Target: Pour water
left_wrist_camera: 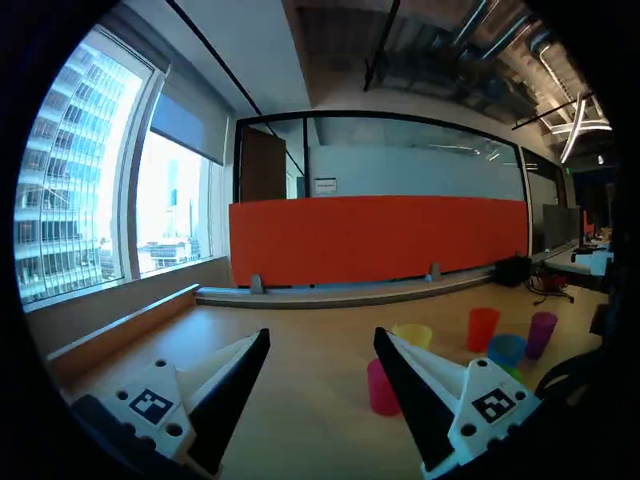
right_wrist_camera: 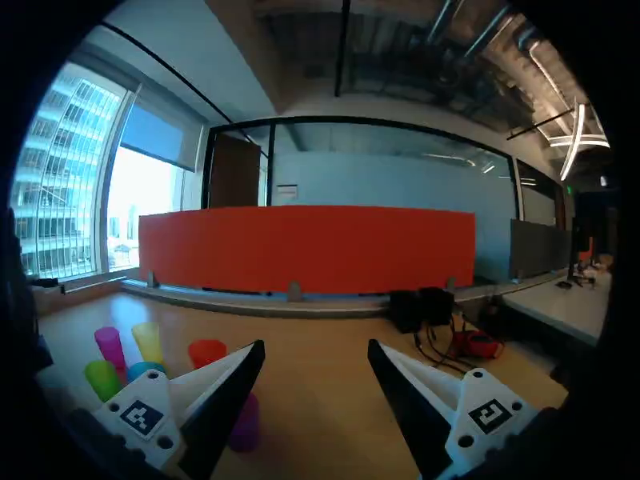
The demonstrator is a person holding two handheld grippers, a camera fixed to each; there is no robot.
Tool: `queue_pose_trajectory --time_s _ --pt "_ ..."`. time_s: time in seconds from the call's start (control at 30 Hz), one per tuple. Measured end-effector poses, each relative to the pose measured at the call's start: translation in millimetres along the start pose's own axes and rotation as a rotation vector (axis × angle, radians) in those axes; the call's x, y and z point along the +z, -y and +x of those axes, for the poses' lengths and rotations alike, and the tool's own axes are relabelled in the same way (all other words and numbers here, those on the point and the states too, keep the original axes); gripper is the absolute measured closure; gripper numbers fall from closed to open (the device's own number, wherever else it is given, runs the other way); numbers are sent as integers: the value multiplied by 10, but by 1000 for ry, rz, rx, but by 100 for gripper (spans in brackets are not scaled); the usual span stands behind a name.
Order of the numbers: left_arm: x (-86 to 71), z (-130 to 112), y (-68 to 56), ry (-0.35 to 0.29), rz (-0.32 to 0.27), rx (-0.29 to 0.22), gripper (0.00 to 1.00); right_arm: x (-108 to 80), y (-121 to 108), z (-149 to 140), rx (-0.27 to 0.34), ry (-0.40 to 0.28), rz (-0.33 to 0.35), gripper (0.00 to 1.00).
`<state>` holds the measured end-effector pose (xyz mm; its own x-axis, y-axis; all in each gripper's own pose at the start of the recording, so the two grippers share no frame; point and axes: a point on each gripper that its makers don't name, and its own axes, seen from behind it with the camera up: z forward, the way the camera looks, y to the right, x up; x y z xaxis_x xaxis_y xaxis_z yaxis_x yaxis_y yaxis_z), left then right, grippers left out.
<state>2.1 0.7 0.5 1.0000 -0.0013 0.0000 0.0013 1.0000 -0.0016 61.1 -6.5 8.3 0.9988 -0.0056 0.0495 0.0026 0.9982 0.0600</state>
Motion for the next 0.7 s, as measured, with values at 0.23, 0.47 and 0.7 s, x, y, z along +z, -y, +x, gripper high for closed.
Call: queue_pose_trajectory --time_s 0.23,0.47,0.7 --pt "92 440 -114 4 -51 -25 4 74 19 359 5 21 32 0" --pt "149 943 -78 -11 -58 -3 4 128 -53 805 4 1 31 0" --pt "208 1264 -57 1 -79 -28 4 158 -45 1228 -6 -25 52 0"
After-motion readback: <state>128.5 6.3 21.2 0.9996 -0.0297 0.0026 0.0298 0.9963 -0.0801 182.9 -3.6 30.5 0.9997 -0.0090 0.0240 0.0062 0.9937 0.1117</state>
